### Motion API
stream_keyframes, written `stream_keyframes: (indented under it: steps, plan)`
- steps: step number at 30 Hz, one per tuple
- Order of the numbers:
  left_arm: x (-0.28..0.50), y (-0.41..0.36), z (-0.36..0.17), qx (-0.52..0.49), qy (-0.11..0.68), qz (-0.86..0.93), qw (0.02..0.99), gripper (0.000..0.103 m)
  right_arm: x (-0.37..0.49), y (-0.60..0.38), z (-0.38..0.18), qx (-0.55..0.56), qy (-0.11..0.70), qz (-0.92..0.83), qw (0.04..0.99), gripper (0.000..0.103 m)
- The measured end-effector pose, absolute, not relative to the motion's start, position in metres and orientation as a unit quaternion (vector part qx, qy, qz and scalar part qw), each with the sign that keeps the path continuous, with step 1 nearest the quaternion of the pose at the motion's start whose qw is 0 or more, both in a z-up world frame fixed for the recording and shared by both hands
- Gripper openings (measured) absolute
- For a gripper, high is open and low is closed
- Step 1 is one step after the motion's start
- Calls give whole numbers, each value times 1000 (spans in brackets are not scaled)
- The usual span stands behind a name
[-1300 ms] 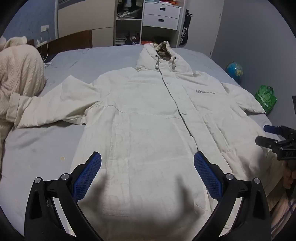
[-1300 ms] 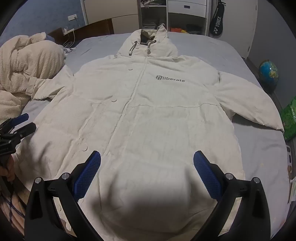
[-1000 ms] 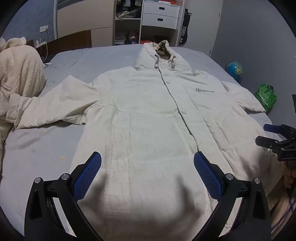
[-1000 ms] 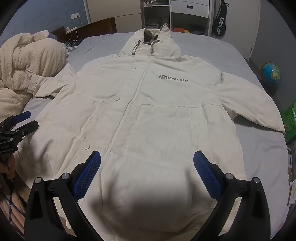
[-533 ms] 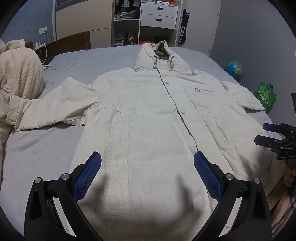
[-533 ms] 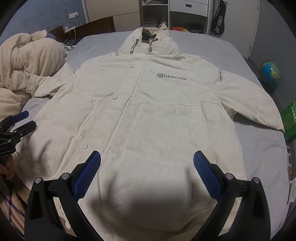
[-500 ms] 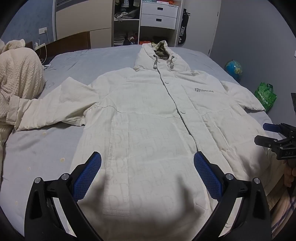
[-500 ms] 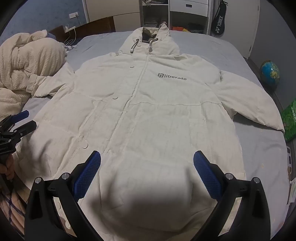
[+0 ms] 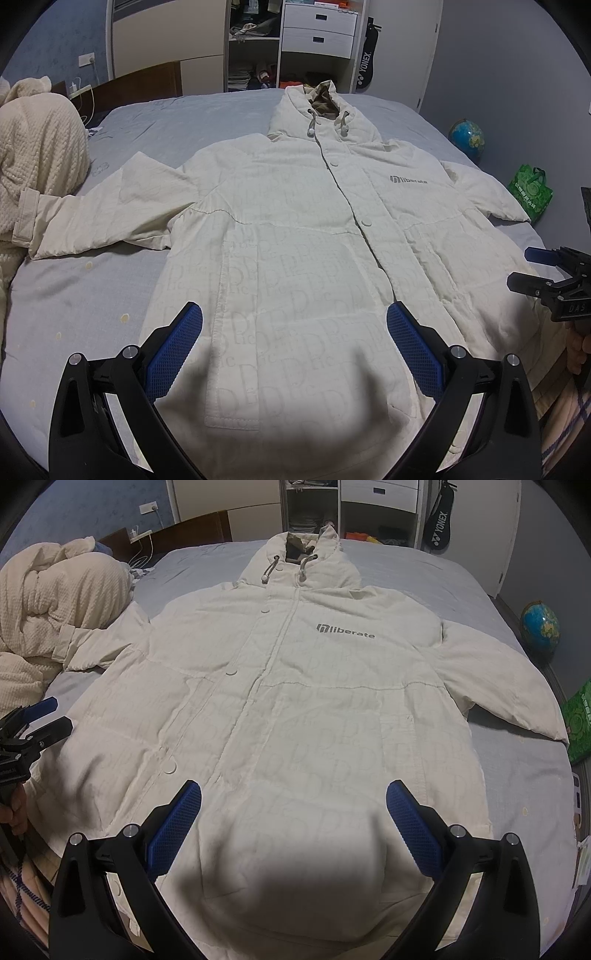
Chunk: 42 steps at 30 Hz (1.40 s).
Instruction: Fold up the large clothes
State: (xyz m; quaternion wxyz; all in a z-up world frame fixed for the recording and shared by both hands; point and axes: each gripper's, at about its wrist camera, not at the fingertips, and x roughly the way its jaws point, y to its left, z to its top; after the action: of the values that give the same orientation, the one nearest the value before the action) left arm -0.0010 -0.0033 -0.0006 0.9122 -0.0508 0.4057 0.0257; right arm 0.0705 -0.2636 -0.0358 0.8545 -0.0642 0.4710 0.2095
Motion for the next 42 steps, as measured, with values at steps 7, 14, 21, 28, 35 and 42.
stream_keyframes:
  steps: [7,14,21,28,35,42]
  plan:
    - [-2,-4,0,-50,405,25,912,96,71,-264,-38,-62,473,209,853,97]
    - [-4,-7,2,-49,406,26,912,96,71,-264,-38,-59,474,210,853,97]
    - [-1,-3,-1,-50,406,25,912,96,72,-264,-38,-59,474,210,853,97]
    - [-1,-3,-1,-51,407,25,912,96,71,-265,-38,-59,474,210,853,97]
    - [-1,-2,-1,-50,407,25,912,96,71,-265,-37,-57,474,210,853,97]
    - [-2,-2,-2,-47,409,26,911,96,71,-265,-37,-57,474,210,854,97]
